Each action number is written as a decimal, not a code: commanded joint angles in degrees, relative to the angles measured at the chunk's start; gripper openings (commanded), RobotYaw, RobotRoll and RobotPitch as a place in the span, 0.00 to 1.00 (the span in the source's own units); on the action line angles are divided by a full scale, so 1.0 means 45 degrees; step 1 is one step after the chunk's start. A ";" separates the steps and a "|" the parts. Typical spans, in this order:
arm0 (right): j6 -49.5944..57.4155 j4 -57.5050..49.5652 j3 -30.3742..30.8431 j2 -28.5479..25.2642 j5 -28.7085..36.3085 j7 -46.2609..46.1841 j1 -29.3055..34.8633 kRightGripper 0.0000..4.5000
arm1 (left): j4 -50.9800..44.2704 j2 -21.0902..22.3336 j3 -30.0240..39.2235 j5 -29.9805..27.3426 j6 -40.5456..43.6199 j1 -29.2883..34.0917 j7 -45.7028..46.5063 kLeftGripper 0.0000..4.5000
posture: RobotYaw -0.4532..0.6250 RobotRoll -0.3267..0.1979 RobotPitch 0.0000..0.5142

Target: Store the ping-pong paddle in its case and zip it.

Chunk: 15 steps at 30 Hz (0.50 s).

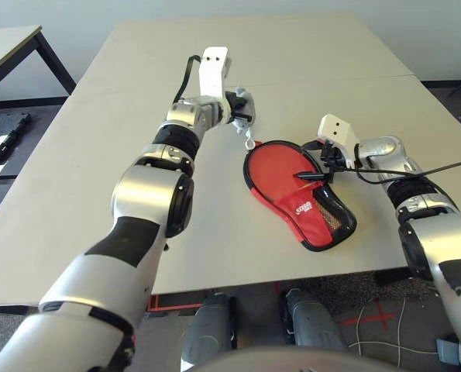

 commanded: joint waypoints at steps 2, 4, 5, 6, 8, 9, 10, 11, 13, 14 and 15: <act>0.0616 0.0580 0.0698 0.0198 -0.0688 -0.0210 0.1002 1.00 | 0.0128 -0.0473 0.0379 0.0162 -0.1006 -0.0883 0.0349 0.01 | 0.28 0.62 0.18; 0.0666 0.0441 0.0662 0.0179 -0.0629 -0.0224 0.1137 1.00 | 0.0223 -0.0785 0.0413 0.0229 -0.1237 -0.1010 0.0469 0.01 | 0.27 0.62 0.17; 0.0699 0.0375 0.0647 0.0176 -0.0602 -0.0229 0.1195 1.00 | 0.0264 -0.0915 0.0439 0.0265 -0.1315 -0.1057 0.0525 0.01 | 0.26 0.62 0.17; 0.0733 0.0307 0.0637 0.0180 -0.0585 -0.0233 0.1246 1.00 | 0.0302 -0.1018 0.0481 0.0302 -0.1375 -0.1089 0.0567 0.01 | 0.25 0.62 0.18; 0.0799 0.0170 0.0623 0.0182 -0.0560 -0.0230 0.1340 1.00 | 0.0357 -0.1200 0.0555 0.0406 -0.1472 -0.1128 0.0637 0.01 | 0.24 0.62 0.18; 0.0827 0.0098 0.0612 0.0175 -0.0543 -0.0226 0.1400 1.00 | 0.0382 -0.1322 0.0592 0.0456 -0.1523 -0.1144 0.0671 0.01 | 0.24 0.62 0.18; 0.0858 0.0026 0.0603 0.0166 -0.0528 -0.0221 0.1456 1.00 | 0.0401 -0.1432 0.0625 0.0504 -0.1570 -0.1160 0.0706 0.01 | 0.23 0.62 0.18; 0.0886 -0.0050 0.0595 0.0154 -0.0512 -0.0213 0.1517 1.00 | 0.0419 -0.1565 0.0657 0.0541 -0.1613 -0.1178 0.0745 0.01 | 0.23 0.62 0.18; 0.0947 -0.0193 0.0582 0.0133 -0.0484 -0.0194 0.1629 1.00 | 0.0446 -0.1831 0.0647 0.0633 -0.1642 -0.1209 0.0707 0.01 | 0.22 0.62 0.18; 0.0982 -0.0262 0.0577 0.0124 -0.0469 -0.0186 0.1679 1.00 | 0.0458 -0.1965 0.0602 0.0690 -0.1636 -0.1220 0.0621 0.01 | 0.22 0.62 0.18; 0.1019 -0.0326 0.0579 0.0119 -0.0455 -0.0185 0.1723 1.00 | 0.0468 -0.2079 0.0529 0.0770 -0.1624 -0.1224 0.0513 0.01 | 0.22 0.62 0.18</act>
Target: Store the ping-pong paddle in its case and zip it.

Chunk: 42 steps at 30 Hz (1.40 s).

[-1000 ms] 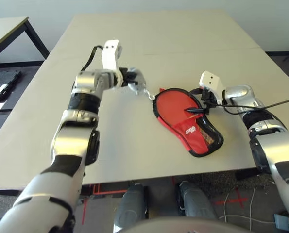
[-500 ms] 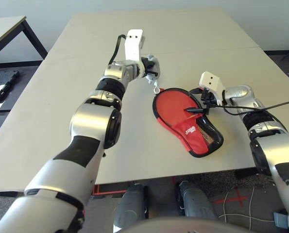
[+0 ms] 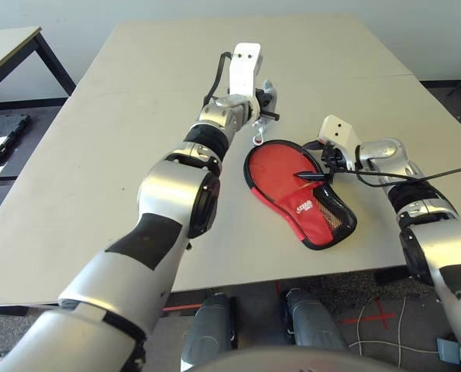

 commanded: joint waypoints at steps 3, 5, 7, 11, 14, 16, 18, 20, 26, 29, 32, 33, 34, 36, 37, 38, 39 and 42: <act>0.0680 0.0487 0.0755 0.0187 -0.0574 0.0032 0.1098 1.00 | -0.0193 -0.0964 -0.0426 0.0660 -0.0245 -0.0589 -0.1363 0.01 | 0.22 0.62 0.19; 0.0726 0.0423 0.0780 0.0184 -0.0543 0.0027 0.1127 1.00 | -0.0211 -0.1175 -0.0621 0.0888 -0.0056 -0.0526 -0.1936 0.01 | 0.22 0.62 0.19; 0.0757 0.0388 0.0811 0.0202 -0.0517 0.0007 0.1136 1.00 | -0.0268 -0.1379 -0.0817 0.1078 0.0041 -0.0448 -0.2477 0.12 | 0.22 0.62 0.19; 0.0780 0.0415 0.0848 0.0289 -0.0531 -0.0038 0.1087 1.00 | -0.0337 -0.1286 -0.0745 0.1187 -0.0042 -0.0483 -0.2532 0.39 | 0.23 0.62 0.20; 0.0777 0.0465 0.0861 0.0356 -0.0559 -0.0058 0.1025 1.00 | -0.0352 -0.0806 -0.0516 0.1132 -0.0260 -0.0757 -0.2247 0.60 | 0.24 0.62 0.20; 0.0761 0.0503 0.0869 0.0389 -0.0576 -0.0067 0.0996 1.00 | -0.0354 -0.0434 -0.0423 0.1105 -0.0366 -0.0973 -0.2144 0.75 | 0.25 0.62 0.20; 0.0742 0.0536 0.0875 0.0402 -0.0585 -0.0064 0.0978 1.00 | -0.0347 -0.0204 -0.0377 0.1091 -0.0430 -0.1103 -0.2099 0.88 | 0.26 0.62 0.20; 0.0729 0.0562 0.0887 0.0433 -0.0589 -0.0045 0.0961 1.00 | -0.0355 0.0288 -0.0483 0.1250 -0.0562 -0.1245 -0.2107 0.99 | 0.26 0.62 0.20; 0.0693 0.0625 0.0883 0.0439 -0.0590 -0.0037 0.0930 1.00 | -0.0462 0.1411 -0.0862 0.1671 -0.0664 -0.1223 -0.2997 0.99 | 0.27 0.62 0.20; 0.0682 0.0648 0.0874 0.0424 -0.0589 -0.0043 0.0930 1.00 | -0.0685 0.1976 -0.1256 0.1946 -0.0582 -0.0928 -0.4084 0.99 | 0.29 0.62 0.20; 0.0675 0.0663 0.0874 0.0427 -0.0590 -0.0039 0.0932 1.00 | -0.1081 0.2423 -0.1699 0.2147 -0.0403 -0.0441 -0.5249 0.99 | 0.29 0.62 0.20; 0.0677 0.0668 0.0876 0.0438 -0.0590 -0.0038 0.0930 1.00 | -0.1345 0.2600 -0.1852 0.2171 -0.0290 -0.0168 -0.5719 0.99 | 0.29 0.62 0.20; 0.0677 0.0672 0.0876 0.0444 -0.0589 -0.0037 0.0928 1.00 | -0.1567 0.2718 -0.1967 0.2162 -0.0193 0.0029 -0.6024 0.99 | 0.30 0.62 0.19; 0.0674 0.0686 0.0880 0.0460 -0.0592 -0.0039 0.0917 1.00 | -0.2368 0.3041 -0.2212 0.2096 -0.0026 0.0657 -0.6852 0.99 | 0.30 0.62 0.19; 0.0672 0.0693 0.0880 0.0466 -0.0592 -0.0040 0.0912 1.00 | -0.2976 0.3233 -0.2345 0.2009 0.0036 0.1093 -0.7398 0.99 | 0.30 0.62 0.19; 0.0669 0.0704 0.0880 0.0471 -0.0593 -0.0045 0.0905 1.00 | -0.3594 0.3415 -0.2478 0.1922 0.0154 0.1523 -0.7922 0.99 | 0.31 0.62 0.19; 0.0664 0.0716 0.0882 0.0477 -0.0594 -0.0050 0.0899 1.00 | -0.4444 0.3612 -0.2551 0.1708 0.0368 0.2103 -0.8548 0.99 | 0.31 0.62 0.19; 0.0653 0.0754 0.0892 0.0491 -0.0598 -0.0070 0.0881 1.00 | -0.6998 0.4177 -0.2750 0.1220 0.1244 0.3871 -0.9771 0.99 | 0.31 0.62 0.18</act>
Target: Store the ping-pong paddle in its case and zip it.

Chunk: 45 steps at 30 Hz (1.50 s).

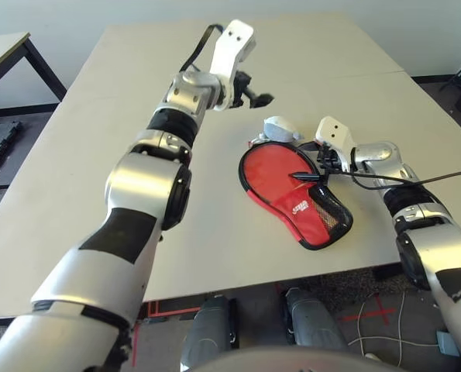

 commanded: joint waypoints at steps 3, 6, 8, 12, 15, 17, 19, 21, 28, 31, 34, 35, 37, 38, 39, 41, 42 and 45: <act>0.0396 0.1033 0.0889 0.0137 -0.0836 0.0034 0.0832 1.00 | -0.4263 0.0739 -0.0419 -0.0909 0.1645 0.2652 -0.1696 0.99 | 0.32 0.62 0.18; 0.0378 0.1087 0.0898 0.0123 -0.0844 0.0036 0.0808 1.00 | -0.6386 0.1087 -0.0565 -0.1384 0.2607 0.4034 -0.2122 0.99 | 0.32 0.62 0.18; 0.0371 0.1125 0.0906 0.0115 -0.0850 0.0034 0.0790 1.00 | -0.7438 0.1231 -0.0688 -0.1618 0.3284 0.4762 -0.2162 0.99 | 0.32 0.62 0.18; 0.0360 0.1178 0.0927 0.0113 -0.0864 0.0024 0.0766 1.00 | -0.8324 0.1174 -0.0849 -0.1823 0.4116 0.5486 -0.1687 0.99 | 0.33 0.62 0.18; 0.0369 0.1175 0.0942 0.0129 -0.0866 0.0021 0.0760 1.00 | -0.8504 0.0845 -0.0860 -0.2070 0.4529 0.5826 -0.1227 0.99 | 0.33 0.62 0.18; 0.0380 0.1185 0.0944 0.0137 -0.0866 0.0022 0.0732 1.00 | -0.8359 0.0562 -0.0919 -0.2126 0.4639 0.5973 -0.0878 0.99 | 0.32 0.62 0.18; 0.0383 0.1201 0.0944 0.0131 -0.0866 0.0016 0.0706 1.00 | -0.8036 0.0305 -0.0976 -0.2068 0.4610 0.5993 -0.0491 0.99 | 0.32 0.62 0.17; 0.0383 0.1200 0.0947 0.0116 -0.0866 0.0018 0.0695 1.00 | -0.7711 0.0133 -0.1021 -0.2031 0.4584 0.5965 -0.0218 0.99 | 0.32 0.62 0.17; 0.0447 0.1080 0.0872 -0.0037 -0.0788 0.0087 0.0697 1.00 | -0.6378 -0.0194 -0.1566 -0.1686 0.4120 0.6130 0.0550 0.99 | 0.30 0.62 0.17; 0.0463 0.1003 0.0820 -0.0124 -0.0743 0.0113 0.0693 1.00 | -0.6182 -0.0204 -0.1757 -0.1593 0.3919 0.6251 0.0643 0.99 | 0.30 0.62 0.17; 0.0497 0.0757 0.0649 -0.0331 -0.0561 0.0267 0.0609 1.00 | -0.6118 -0.0308 -0.1843 -0.1585 0.3858 0.6461 0.0873 0.99 | 0.30 0.62 0.16; 0.0486 0.0637 0.0584 -0.0414 -0.0486 0.0345 0.0568 1.00 | -0.6133 -0.0353 -0.1854 -0.1581 0.3872 0.6531 0.0979 0.99 | 0.30 0.62 0.16; 0.0552 0.0279 0.0406 -0.0549 -0.0233 0.0605 0.0456 1.00 | -0.6160 -0.0411 -0.1886 -0.1552 0.3840 0.6646 0.1127 0.99 | 0.30 0.62 0.16; 0.0600 0.0141 0.0352 -0.0584 -0.0139 0.0705 0.0434 1.00 | -0.6179 -0.0421 -0.1899 -0.1547 0.3834 0.6680 0.1171 0.99 | 0.30 0.62 0.16; 0.0735 -0.0156 0.0202 -0.0620 0.0125 0.0990 0.0360 1.00 | -0.6195 -0.0439 -0.1900 -0.1545 0.3844 0.6726 0.1245 0.99 | 0.30 0.62 0.16; 0.1079 -0.0843 -0.0099 -0.0701 0.0693 0.1623 0.0194 1.00 | -0.6273 -0.0450 -0.1947 -0.1534 0.3848 0.6828 0.1323 0.99 | 0.30 0.62 0.16; 0.1264 -0.1253 -0.0213 -0.0758 0.0976 0.1985 0.0120 1.00 | -0.6329 -0.0446 -0.1984 -0.1523 0.3869 0.6880 0.1346 0.99 | 0.30 0.62 0.16; 0.1828 -0.2187 -0.0392 -0.0857 0.1577 0.2561 -0.0040 1.00 | -0.6449 -0.0437 -0.2052 -0.1507 0.3903 0.6982 0.1391 0.99 | 0.30 0.62 0.16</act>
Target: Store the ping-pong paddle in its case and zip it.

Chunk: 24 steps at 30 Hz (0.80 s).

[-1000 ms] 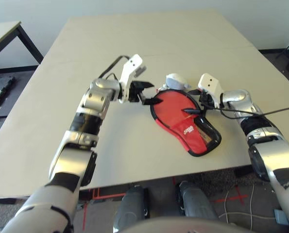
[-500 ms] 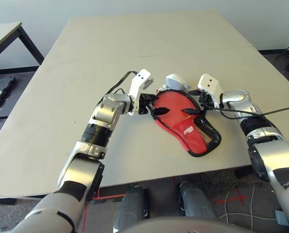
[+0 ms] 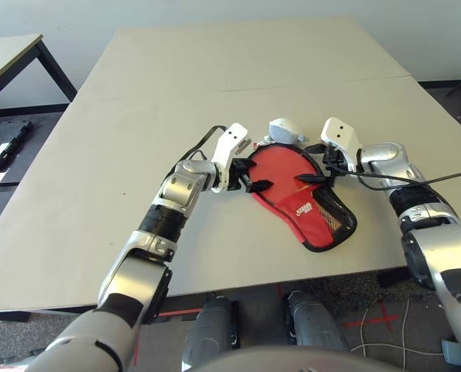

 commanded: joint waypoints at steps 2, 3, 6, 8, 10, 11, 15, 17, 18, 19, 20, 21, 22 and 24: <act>0.0740 -0.1304 -0.0397 -0.0104 0.0805 0.0543 -0.0258 1.00 | 0.0199 -0.0005 -0.0424 0.0220 0.0345 0.0515 0.0160 0.99 | 0.30 0.62 0.16; 0.0802 -0.1361 -0.0481 -0.0048 0.0876 0.0368 -0.0440 1.00 | 0.0175 -0.0005 -0.0437 0.0221 0.0359 0.0530 0.0180 0.99 | 0.30 0.62 0.16; 0.0647 -0.0963 -0.0662 0.0166 0.0800 -0.0605 -0.1137 1.00 | 0.0089 -0.0036 -0.0470 0.0226 0.0394 0.0583 0.0251 0.99 | 0.31 0.62 0.15; 0.0407 -0.0299 -0.0647 0.0271 0.0528 -0.1470 -0.1608 1.00 | -0.0011 -0.0069 -0.0484 0.0220 0.0462 0.0610 0.0306 0.99 | 0.31 0.62 0.15; 0.0038 0.0505 -0.0543 0.0343 0.0165 -0.2430 -0.2024 1.00 | -0.0133 -0.0088 -0.0503 0.0205 0.0539 0.0646 0.0358 0.99 | 0.31 0.62 0.15; -0.0181 0.0967 -0.0451 0.0371 -0.0062 -0.2926 -0.2225 1.00 | -0.0204 -0.0093 -0.0513 0.0194 0.0581 0.0673 0.0382 0.99 | 0.32 0.62 0.15; -0.0688 0.2441 -0.0149 0.0523 -0.0692 -0.3965 -0.2768 1.00 | -0.0492 -0.0083 -0.0533 0.0134 0.0771 0.0772 0.0468 0.99 | 0.33 0.62 0.16; -0.0868 0.3038 -0.0031 0.0619 -0.0995 -0.4285 -0.2916 1.00 | -0.0645 -0.0068 -0.0531 0.0109 0.0879 0.0817 0.0511 0.99 | 0.33 0.62 0.16; -0.0910 0.3361 0.0034 0.0698 -0.1177 -0.4554 -0.2978 1.00 | -0.0753 -0.0057 -0.0531 0.0092 0.0943 0.0853 0.0537 0.99 | 0.34 0.62 0.16; -0.0941 0.3625 0.0083 0.0774 -0.1336 -0.4793 -0.3027 1.00 | -0.0841 -0.0048 -0.0531 0.0077 0.0996 0.0885 0.0561 0.99 | 0.34 0.62 0.16; -0.0941 0.3869 0.0115 0.0875 -0.1475 -0.5017 -0.3066 1.00 | -0.0948 -0.0036 -0.0533 0.0059 0.1056 0.0925 0.0588 0.99 | 0.34 0.62 0.17; -0.0962 0.4049 0.0136 0.0955 -0.1582 -0.5170 -0.3100 1.00 | -0.1035 -0.0029 -0.0536 0.0041 0.1111 0.0956 0.0614 0.99 | 0.35 0.62 0.17; -0.0945 0.4213 0.0139 0.1063 -0.1658 -0.5330 -0.3134 1.00 | -0.1118 -0.0021 -0.0536 0.0022 0.1168 0.0989 0.0637 0.99 | 0.35 0.62 0.17; -0.0948 0.4462 0.0148 0.1238 -0.1808 -0.5597 -0.3185 1.00 | -0.1257 -0.0005 -0.0536 0.0002 0.1258 0.1051 0.0680 0.99 | 0.35 0.62 0.17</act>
